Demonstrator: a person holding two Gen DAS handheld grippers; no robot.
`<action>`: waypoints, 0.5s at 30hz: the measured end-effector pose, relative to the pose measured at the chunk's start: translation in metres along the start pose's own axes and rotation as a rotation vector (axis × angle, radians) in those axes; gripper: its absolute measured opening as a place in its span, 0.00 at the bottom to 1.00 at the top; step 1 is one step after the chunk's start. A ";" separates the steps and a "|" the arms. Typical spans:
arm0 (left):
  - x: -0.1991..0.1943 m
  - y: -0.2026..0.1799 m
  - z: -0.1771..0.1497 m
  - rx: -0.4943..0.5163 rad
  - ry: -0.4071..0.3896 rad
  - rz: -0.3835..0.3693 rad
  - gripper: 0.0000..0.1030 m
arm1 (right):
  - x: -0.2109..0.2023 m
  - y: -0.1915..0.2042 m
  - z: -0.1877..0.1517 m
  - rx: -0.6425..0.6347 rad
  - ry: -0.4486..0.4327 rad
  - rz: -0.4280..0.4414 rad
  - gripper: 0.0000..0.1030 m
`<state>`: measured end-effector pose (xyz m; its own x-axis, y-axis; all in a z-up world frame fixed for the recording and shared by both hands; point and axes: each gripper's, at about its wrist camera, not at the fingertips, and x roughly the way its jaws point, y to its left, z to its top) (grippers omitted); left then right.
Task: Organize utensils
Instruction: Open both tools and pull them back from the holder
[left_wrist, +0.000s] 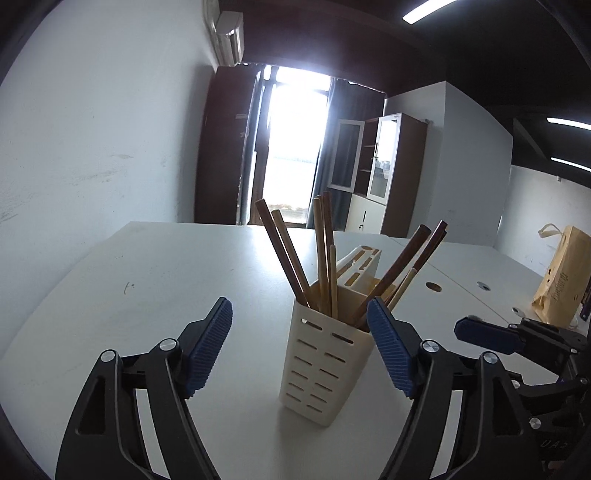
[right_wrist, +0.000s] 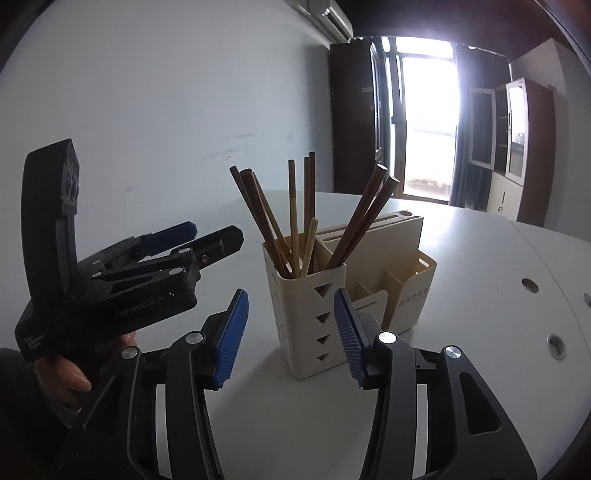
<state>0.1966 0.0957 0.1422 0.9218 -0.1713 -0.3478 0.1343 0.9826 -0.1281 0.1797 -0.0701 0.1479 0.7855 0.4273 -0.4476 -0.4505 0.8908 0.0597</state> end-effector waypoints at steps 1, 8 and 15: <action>-0.004 0.002 -0.002 -0.006 0.013 0.001 0.75 | -0.007 0.003 -0.004 -0.019 -0.008 -0.012 0.54; -0.030 0.016 -0.034 -0.094 0.071 -0.010 0.89 | -0.037 0.010 -0.037 -0.082 -0.029 -0.089 0.63; -0.033 -0.001 -0.070 0.029 0.087 0.047 0.92 | -0.026 -0.016 -0.061 0.042 0.025 -0.091 0.64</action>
<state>0.1403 0.0955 0.0891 0.8925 -0.1296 -0.4321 0.1035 0.9911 -0.0834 0.1403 -0.1049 0.1043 0.8111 0.3410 -0.4752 -0.3597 0.9315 0.0546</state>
